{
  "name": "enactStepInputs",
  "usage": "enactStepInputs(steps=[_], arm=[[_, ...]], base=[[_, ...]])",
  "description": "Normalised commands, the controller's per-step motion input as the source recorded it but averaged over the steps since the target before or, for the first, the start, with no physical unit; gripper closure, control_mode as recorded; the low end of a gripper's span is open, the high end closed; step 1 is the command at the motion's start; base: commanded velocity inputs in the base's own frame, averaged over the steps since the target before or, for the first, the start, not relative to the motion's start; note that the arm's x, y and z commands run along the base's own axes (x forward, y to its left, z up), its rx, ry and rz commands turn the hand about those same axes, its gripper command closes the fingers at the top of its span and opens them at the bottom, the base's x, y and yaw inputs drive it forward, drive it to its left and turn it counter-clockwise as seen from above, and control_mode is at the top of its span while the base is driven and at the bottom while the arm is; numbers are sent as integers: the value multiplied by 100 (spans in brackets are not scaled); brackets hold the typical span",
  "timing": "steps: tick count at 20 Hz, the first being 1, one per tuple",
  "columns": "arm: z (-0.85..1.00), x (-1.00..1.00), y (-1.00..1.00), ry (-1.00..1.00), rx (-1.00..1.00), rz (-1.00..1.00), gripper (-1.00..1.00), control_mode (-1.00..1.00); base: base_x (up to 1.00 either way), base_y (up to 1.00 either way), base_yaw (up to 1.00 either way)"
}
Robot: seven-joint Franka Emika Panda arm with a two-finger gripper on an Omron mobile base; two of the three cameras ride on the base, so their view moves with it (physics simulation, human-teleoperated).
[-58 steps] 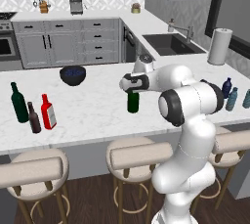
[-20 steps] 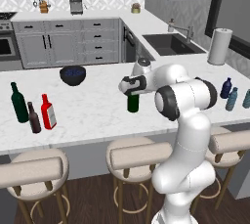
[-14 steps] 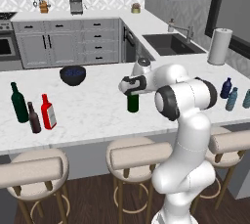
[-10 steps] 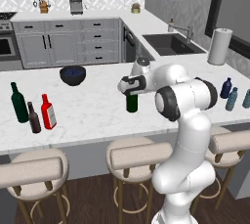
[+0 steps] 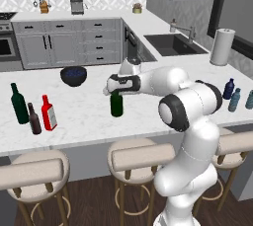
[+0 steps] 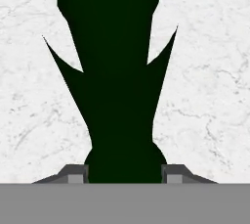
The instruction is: Move the plastic bottles in the middle to the plastics group, and the glass bottles in the middle to the glass group.
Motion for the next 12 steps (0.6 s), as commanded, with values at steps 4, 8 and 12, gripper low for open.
enactStepInputs(steps=[4,8,12], arm=[[0,-26,98,0,0,36,100,-100],[0,-11,100,0,0,31,100,-100],[1,-1,86,0,-1,25,100,-100]], base=[[0,0,0],[0,0,0],[0,0,0]])
